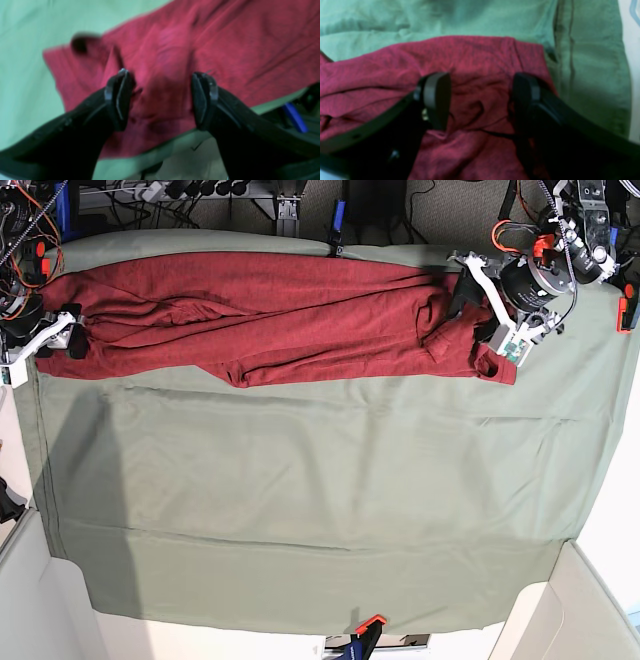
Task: Fold the T-shirt properly
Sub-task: 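Grasp the folded shirt's end with the left gripper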
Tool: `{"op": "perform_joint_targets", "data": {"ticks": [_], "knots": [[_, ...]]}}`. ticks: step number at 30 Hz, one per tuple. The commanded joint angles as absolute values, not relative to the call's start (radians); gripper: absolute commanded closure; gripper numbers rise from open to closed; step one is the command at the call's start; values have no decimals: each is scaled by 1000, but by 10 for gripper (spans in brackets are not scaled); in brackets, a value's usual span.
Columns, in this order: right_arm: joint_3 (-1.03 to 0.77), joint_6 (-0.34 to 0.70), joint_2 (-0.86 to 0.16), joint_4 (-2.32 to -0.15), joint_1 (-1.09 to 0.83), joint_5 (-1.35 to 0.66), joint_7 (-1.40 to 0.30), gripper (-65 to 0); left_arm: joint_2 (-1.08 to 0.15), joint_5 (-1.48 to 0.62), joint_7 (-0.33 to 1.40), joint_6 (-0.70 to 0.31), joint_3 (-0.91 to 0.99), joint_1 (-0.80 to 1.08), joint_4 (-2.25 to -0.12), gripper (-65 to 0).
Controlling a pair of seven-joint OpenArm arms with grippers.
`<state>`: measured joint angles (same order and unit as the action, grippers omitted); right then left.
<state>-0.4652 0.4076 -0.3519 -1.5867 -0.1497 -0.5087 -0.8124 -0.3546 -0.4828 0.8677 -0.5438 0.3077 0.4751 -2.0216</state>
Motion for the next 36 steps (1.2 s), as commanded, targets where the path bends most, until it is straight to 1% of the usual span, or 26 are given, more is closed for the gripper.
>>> {"op": "perform_joint_targets", "data": {"ticks": [1, 3, 7, 10, 12, 16, 22, 26, 32, 36], "knots": [[-474, 415, -371, -1604, -139, -524, -793, -390, -366, -498, 844, -525, 327, 467, -2037, -400], [-474, 415, -371, -1604, -139, -524, -793, -390, -366, -522, 834, -509, 371, 465, -2037, -400], [-474, 415, -371, -1604, -139, -524, -793, -390, -366, -647, 808, -511, 516, 465, -2037, -400], [-474, 415, -371, -1604, -139, -524, -793, -390, -366, -710, 797, -533, 602, 465, -2036, -400], [-474, 415, -370, -1604, -139, -524, -789, -390, -366, -772, 811, -547, 628, 466, -2026, -400], [-474, 415, -370, -1604, -139, -524, -786, -390, -366, -787, 811, -559, 627, 465, -1954, -400], [-474, 415, -371, -1604, -139, -524, -786, -390, -372, -854, 813, -589, 627, 411, -1714, -400], [-474, 415, -371, -1604, -141, -524, -788, -390, -399, -857, 813, -596, 627, 356, -1586, -400], [-474, 415, -371, -1604, -141, -529, -788, -390, -432, -979, 896, -688, 627, 344, -1479, -400], [-474, 415, -371, -1604, -142, -535, -789, -390, -453, -1076, 955, -698, 623, 347, -1435, -400]]}}
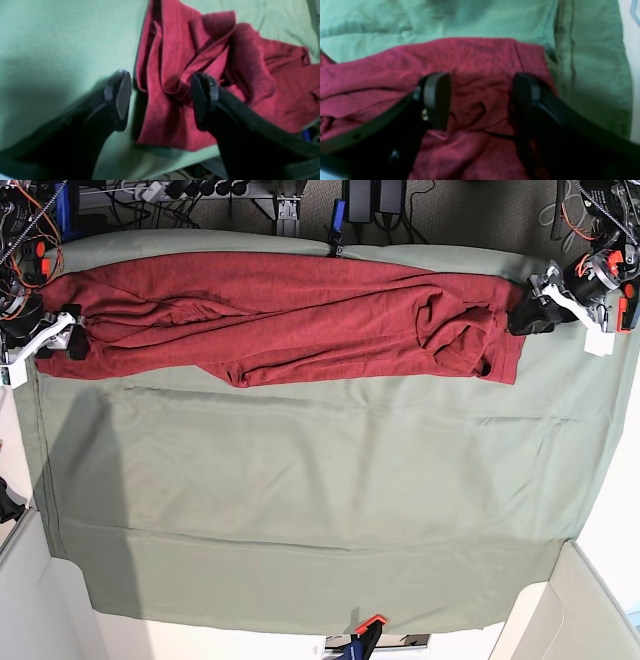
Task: Fold the T-shirt properly
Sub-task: 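Grasp the folded shirt's end with the left gripper, then pull the shirt end with the left gripper away from the right gripper, straightening it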
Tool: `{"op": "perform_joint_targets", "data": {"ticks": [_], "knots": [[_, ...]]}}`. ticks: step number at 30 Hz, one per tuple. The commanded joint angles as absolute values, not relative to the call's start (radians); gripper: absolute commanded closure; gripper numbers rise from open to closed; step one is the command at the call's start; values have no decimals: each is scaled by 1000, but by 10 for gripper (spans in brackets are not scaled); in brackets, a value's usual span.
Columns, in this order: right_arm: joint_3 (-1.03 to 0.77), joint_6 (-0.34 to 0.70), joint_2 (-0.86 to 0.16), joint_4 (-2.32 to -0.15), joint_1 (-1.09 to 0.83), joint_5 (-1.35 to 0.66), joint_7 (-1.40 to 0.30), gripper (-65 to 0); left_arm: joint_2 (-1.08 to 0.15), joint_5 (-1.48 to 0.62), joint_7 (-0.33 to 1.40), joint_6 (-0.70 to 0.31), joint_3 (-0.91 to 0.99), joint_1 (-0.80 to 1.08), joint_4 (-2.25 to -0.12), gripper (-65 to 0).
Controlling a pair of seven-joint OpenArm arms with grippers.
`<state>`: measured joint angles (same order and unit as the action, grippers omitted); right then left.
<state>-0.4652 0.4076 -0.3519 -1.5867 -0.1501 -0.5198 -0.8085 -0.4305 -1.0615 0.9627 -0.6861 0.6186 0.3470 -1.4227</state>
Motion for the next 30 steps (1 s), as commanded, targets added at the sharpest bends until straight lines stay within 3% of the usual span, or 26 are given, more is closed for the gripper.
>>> {"op": "perform_joint_targets", "data": {"ticks": [1, 10, 30], "knots": [[-474, 415, -371, -1604, -142, -535, -789, -390, -460, -1092, 963, -698, 619, 347, -1426, -400], [-474, 415, -370, -1604, -142, -536, -791, -390, -516, -1225, 1011, -698, 549, 346, -1404, -400], [-474, 416, -371, -1604, -142, -543, -809, -390, -522, -1319, 1079, -698, 509, 313, -1400, -400]]}}
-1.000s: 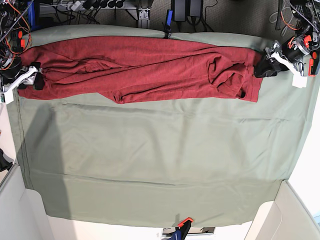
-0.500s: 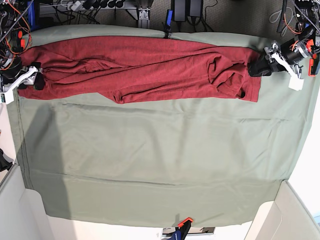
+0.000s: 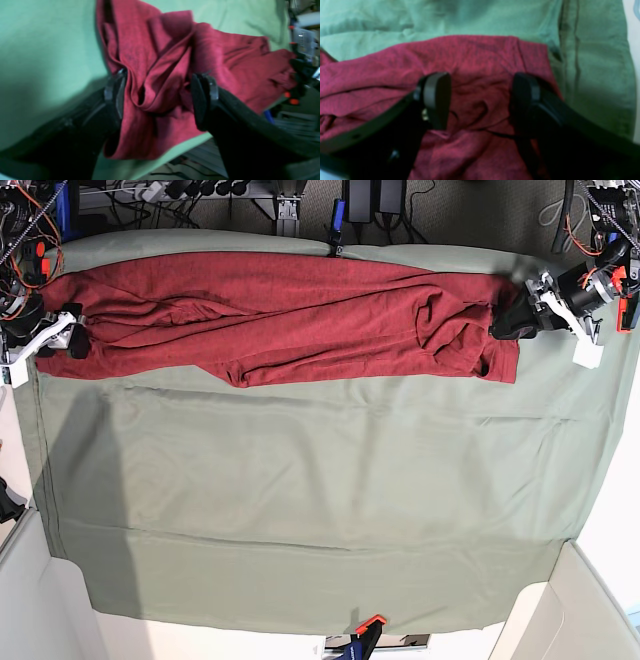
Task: Fold the T-shirt properly
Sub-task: 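Pull the shirt end with the left gripper away from the right gripper, straightening it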
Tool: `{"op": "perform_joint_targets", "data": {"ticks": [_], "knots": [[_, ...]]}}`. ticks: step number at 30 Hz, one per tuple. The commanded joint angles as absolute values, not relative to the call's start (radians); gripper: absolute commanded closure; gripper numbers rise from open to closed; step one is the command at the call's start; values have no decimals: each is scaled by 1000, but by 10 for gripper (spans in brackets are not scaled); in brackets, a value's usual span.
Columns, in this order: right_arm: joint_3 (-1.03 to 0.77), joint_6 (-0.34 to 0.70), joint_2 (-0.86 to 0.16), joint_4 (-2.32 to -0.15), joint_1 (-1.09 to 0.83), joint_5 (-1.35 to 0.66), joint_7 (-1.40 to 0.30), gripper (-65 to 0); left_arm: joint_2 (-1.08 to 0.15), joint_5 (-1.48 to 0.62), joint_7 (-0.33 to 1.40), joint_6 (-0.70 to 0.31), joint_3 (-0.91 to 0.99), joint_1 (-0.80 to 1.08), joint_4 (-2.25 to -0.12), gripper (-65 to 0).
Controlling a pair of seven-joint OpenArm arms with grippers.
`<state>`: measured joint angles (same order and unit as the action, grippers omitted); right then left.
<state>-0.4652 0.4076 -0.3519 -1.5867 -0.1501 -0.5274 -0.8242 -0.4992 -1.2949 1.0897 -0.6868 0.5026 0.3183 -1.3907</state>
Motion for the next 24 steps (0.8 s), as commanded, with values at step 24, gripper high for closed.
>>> {"op": "perform_joint_targets", "data": {"ticks": [24], "knots": [[-474, 416, -371, -1604, -142, -543, -818, -390, -521, -1295, 1100, -698, 336, 266, -1400, -400]]}}
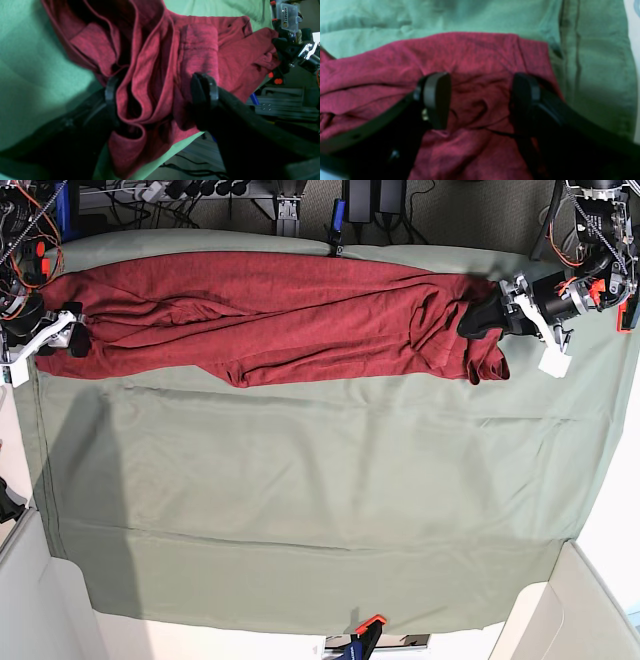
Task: Fold the T-shirt properly
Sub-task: 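Pull the shirt end with the left gripper away from the right gripper, straightening it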
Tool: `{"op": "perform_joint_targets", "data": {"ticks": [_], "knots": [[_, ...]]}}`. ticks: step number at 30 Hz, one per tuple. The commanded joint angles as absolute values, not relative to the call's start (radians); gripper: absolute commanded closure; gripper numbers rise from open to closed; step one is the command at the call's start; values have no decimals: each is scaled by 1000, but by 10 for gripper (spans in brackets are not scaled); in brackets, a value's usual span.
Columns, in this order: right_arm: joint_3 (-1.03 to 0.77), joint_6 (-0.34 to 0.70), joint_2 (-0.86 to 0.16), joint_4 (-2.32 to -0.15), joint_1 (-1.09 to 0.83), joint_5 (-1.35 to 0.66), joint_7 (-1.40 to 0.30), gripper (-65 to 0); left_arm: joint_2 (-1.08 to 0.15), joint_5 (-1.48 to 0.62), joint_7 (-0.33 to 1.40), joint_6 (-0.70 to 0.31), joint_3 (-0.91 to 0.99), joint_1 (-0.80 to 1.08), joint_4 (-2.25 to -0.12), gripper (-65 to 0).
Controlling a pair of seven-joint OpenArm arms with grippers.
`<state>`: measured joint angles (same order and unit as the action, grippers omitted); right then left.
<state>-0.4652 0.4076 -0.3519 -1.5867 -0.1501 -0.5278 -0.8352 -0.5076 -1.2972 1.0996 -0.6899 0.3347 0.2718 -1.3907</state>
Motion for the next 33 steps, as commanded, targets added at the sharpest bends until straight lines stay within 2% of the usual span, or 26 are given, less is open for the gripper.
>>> {"op": "perform_joint_targets", "data": {"ticks": [1, 5, 6, 7, 8, 10, 11, 17, 26, 33], "knots": [[-474, 415, -371, -1604, -142, -543, -815, -390, -521, -1288, 1096, -698, 328, 266, -1400, -400], [-474, 416, -368, -1604, -142, -543, -815, -390, -521, -1201, 1052, -698, 279, 266, -1400, -399], [-474, 415, -368, -1604, -142, -543, -815, -390, -521, -1166, 1031, -698, 262, 266, -1400, -388], [-474, 415, -368, -1604, -142, -543, -814, -390, -521, -1135, 1008, -698, 244, 266, -1400, -349], [-474, 415, -368, -1604, -142, -543, -814, -390, -521, -1103, 986, -698, 228, 266, -1400, -273], [-474, 416, -368, -1604, -142, -543, -814, -390, -521, -1042, 955, -698, 200, 266, -1400, -53], [-474, 415, -368, -1604, -142, -543, -813, -390, -521, -1018, 939, -698, 192, 266, -1401, 0], [-474, 416, -368, -1604, -142, -542, -810, -390, -516, -982, 921, -698, 225, 266, -1410, 0], [-474, 415, -368, -1604, -142, -542, -809, -390, -516, -966, 923, -698, 476, 266, -1457, 0], [-474, 416, -368, -1604, -142, -543, -801, -390, -534, -820, 871, -698, 492, 233, -1457, 0]]}}
